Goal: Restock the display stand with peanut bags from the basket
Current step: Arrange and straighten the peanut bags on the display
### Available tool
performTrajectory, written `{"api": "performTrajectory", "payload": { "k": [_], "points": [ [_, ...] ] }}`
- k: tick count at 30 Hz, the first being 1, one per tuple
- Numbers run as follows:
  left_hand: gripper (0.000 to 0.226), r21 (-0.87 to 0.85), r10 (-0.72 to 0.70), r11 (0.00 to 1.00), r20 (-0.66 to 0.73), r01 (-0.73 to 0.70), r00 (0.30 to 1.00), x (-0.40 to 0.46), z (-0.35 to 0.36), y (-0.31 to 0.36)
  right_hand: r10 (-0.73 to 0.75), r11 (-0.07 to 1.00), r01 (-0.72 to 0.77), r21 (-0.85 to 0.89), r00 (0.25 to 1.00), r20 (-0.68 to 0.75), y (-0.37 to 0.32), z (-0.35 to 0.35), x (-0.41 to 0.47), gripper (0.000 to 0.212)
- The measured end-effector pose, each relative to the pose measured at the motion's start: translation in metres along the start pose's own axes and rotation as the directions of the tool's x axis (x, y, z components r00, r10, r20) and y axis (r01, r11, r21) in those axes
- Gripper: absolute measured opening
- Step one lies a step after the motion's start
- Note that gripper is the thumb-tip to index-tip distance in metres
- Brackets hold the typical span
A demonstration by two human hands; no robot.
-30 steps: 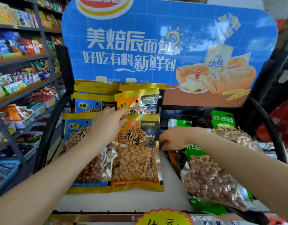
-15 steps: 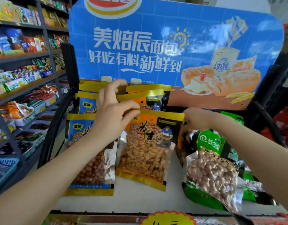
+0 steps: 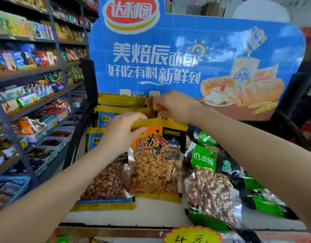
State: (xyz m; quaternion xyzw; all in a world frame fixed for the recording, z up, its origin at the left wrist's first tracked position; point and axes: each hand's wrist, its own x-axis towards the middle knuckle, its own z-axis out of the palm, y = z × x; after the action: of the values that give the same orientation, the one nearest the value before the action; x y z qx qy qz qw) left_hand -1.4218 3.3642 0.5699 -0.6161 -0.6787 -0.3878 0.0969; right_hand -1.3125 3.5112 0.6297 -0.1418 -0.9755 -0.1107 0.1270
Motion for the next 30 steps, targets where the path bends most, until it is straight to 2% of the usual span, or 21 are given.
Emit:
{"api": "performTrajectory", "payload": {
  "k": [2,5,9,11,13,15,17,19,23,25,27,30],
  "points": [
    [0.014,-0.05,0.018,0.999,0.049,-0.015,0.999,-0.002,0.002,0.003,0.063,0.997,-0.063,-0.043,0.998,0.011,0.002,0.002,0.006,0.019],
    [0.016,-0.073,0.099,0.993,0.078,-0.093,0.992,-0.004,-0.001,0.008,0.176,0.983,-0.179,-0.047,0.982,-0.067,0.017,-0.006,0.009,0.017],
    [0.013,-0.014,-0.004,1.0,-0.033,0.004,0.999,0.001,0.008,0.005,-0.002,0.99,0.01,0.143,0.998,-0.057,-0.008,-0.003,0.007,0.022],
    [0.017,0.021,-0.063,0.998,-0.082,0.065,0.995,0.003,0.017,0.003,-0.029,0.969,0.048,0.242,0.996,-0.081,-0.025,0.002,0.006,0.022],
    [0.024,0.026,-0.091,0.995,-0.114,0.094,0.989,0.003,0.025,0.001,-0.003,0.948,0.015,0.318,0.999,-0.037,-0.022,0.003,0.003,0.021],
    [0.031,-0.005,-0.112,0.994,-0.107,0.112,0.988,0.001,0.03,-0.004,0.057,0.913,-0.085,0.4,0.995,0.08,-0.006,0.0,-0.004,0.03],
    [0.037,-0.035,-0.116,0.993,-0.077,0.114,0.99,-0.001,0.032,-0.01,0.142,0.915,-0.187,0.357,0.979,0.148,0.014,0.001,-0.017,0.039],
    [0.04,-0.035,-0.109,0.994,-0.065,0.107,0.992,0.001,0.032,-0.017,0.205,0.942,-0.235,0.239,0.968,0.143,0.028,0.01,-0.029,0.035],
    [0.03,0.001,-0.052,0.999,-0.124,0.053,0.991,0.008,0.033,-0.02,0.189,0.964,-0.222,0.148,0.959,0.21,0.026,0.031,-0.029,0.026],
    [0.024,0.02,-0.02,1.0,-0.139,0.022,0.99,0.01,0.034,-0.018,0.152,0.987,-0.158,0.024,0.975,0.165,0.026,0.027,-0.022,0.028],
    [0.024,0.051,-0.008,0.999,-0.149,0.016,0.989,0.012,0.035,-0.017,0.114,0.988,-0.113,-0.105,0.993,0.006,0.03,0.021,-0.016,0.018],
    [0.032,0.108,0.003,0.994,-0.247,0.024,0.969,0.016,0.037,-0.024,0.058,0.997,-0.059,-0.052,0.998,-0.02,0.026,0.021,-0.014,0.022]
  ]
}}
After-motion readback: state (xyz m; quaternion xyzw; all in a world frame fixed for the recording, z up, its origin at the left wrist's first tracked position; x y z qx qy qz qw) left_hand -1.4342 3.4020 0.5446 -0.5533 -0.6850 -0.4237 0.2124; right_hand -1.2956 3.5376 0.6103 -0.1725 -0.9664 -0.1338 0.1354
